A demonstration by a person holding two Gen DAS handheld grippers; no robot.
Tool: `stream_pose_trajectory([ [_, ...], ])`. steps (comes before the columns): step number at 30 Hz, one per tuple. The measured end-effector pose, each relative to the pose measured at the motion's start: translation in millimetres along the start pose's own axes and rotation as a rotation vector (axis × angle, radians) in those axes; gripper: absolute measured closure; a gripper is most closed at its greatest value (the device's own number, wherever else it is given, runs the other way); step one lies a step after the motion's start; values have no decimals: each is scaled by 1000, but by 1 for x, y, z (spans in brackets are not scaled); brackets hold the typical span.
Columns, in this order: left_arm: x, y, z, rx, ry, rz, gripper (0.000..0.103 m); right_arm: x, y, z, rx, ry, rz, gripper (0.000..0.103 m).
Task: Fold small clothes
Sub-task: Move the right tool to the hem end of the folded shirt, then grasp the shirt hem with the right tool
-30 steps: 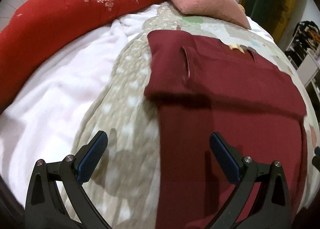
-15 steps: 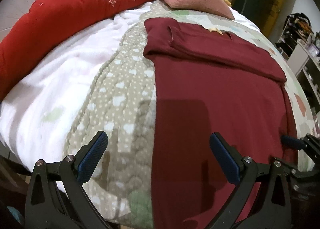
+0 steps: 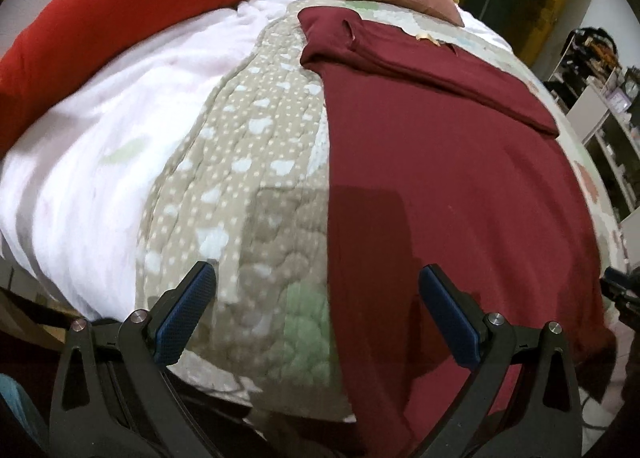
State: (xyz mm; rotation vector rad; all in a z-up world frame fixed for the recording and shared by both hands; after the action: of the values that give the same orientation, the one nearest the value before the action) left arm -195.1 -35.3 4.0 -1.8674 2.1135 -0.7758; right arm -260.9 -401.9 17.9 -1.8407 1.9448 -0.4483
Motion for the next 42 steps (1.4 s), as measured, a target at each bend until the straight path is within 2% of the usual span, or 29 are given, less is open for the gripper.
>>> stream_pose_trajectory([
  [5, -5, 13, -9, -21, 74, -57, 1, 23, 16, -3, -34, 29, 64, 55],
  [9, -7, 27, -13, -40, 102, -67, 1, 30, 22, -9, -13, -135, 164, 53],
  [12, -9, 38, -10, -76, 148, -88, 1, 21, 29, -11, -1, -232, 187, 53],
  [18, -8, 54, -4, -123, 186, -88, 1, -5, 33, 1, -17, -317, 147, 51],
  [21, -5, 55, -5, -125, 205, -80, 1, -7, 34, 9, -5, -354, 177, 41],
  [24, 4, 55, -8, -118, 223, -44, 1, -5, 36, 9, 3, -398, 218, 35],
  [28, 14, 56, -1, -142, 197, 8, 1, -7, 40, 8, -23, -414, 210, 35],
  [42, 20, 56, 16, -180, 167, 23, 1, -18, 48, 20, -79, -484, 211, 35],
])
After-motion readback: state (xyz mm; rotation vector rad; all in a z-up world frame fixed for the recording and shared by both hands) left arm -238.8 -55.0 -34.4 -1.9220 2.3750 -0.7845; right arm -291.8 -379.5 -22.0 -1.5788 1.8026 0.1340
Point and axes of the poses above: each gripper's, at about its wrist camera, not at the fingertips, and z roughly the way its jaws point, x to its right, y to its underside, the point moved 2 cm from there along z, roughly the way its jaws point, and after that the axes turned 3 degrees about y, right-handed, at the moved point
